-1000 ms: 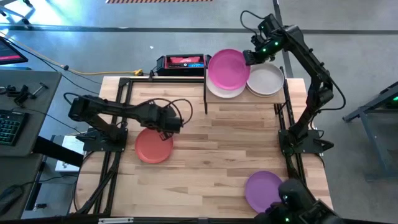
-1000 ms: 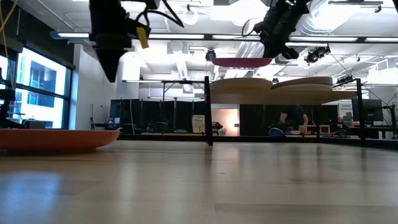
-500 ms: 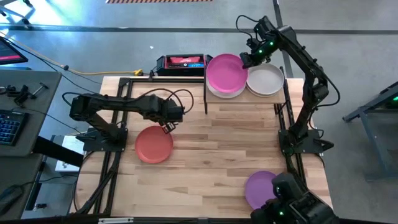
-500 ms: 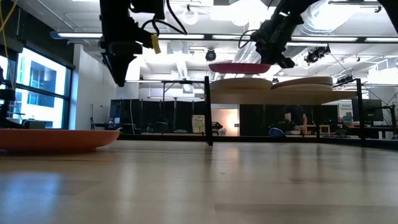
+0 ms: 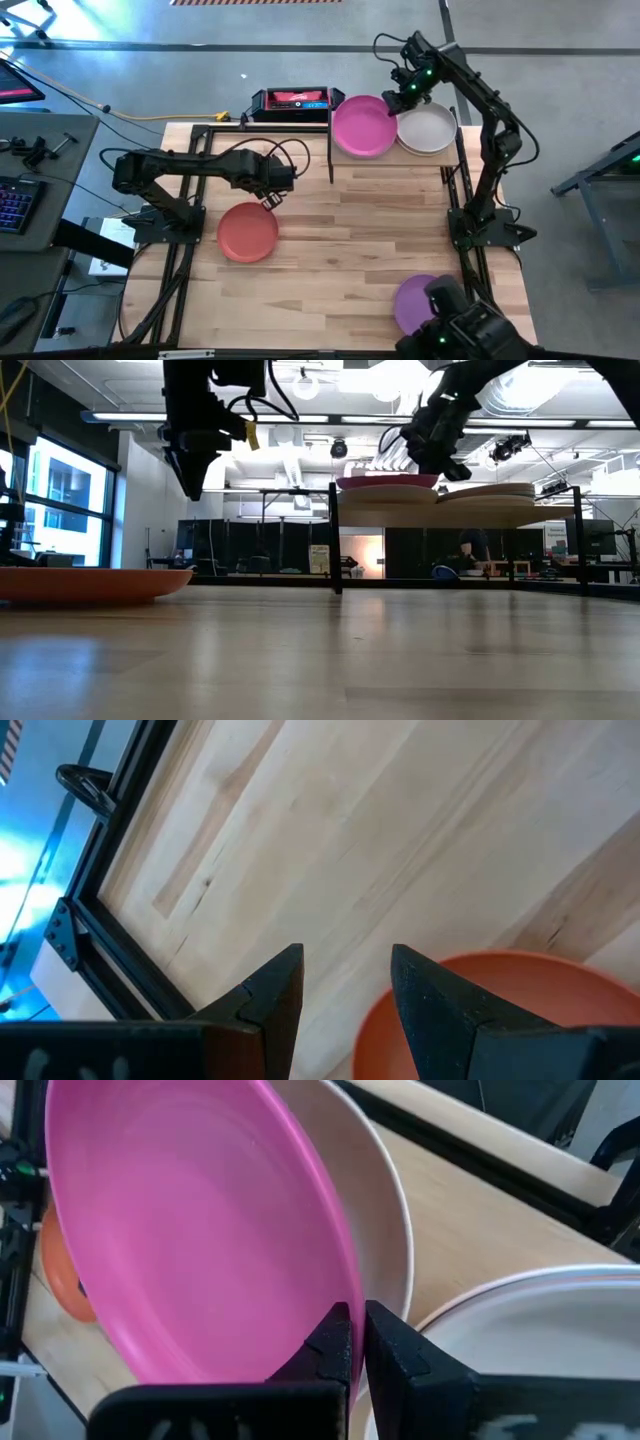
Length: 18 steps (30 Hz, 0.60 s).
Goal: Place and stack plates onto a shelf
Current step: Stack the pink plate on top of the cream plate on the shelf
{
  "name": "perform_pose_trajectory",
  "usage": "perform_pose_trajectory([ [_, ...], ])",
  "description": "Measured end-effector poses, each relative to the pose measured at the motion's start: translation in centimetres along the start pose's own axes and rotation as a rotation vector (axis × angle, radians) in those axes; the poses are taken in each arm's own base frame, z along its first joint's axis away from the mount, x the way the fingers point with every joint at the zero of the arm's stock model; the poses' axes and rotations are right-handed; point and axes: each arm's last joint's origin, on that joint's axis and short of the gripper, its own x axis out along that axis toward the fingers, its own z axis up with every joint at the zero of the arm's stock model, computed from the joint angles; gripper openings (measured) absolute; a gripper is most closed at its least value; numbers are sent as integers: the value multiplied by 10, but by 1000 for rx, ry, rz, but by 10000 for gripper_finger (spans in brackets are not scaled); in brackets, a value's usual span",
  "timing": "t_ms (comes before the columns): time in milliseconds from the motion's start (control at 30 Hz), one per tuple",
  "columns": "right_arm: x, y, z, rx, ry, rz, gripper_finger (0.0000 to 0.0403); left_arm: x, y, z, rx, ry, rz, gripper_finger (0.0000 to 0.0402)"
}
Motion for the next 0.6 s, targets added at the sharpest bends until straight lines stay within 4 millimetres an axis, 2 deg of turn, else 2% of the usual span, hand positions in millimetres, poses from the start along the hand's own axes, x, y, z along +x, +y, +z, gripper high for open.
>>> perform_pose_trajectory([
  [300,4,1,1,-18,1,-77,0,0,-1,1,3,-11,-7,143],
  [600,4,3,2,-28,-16,-77,0,0,-1,1,20,-12,-7,143],
])
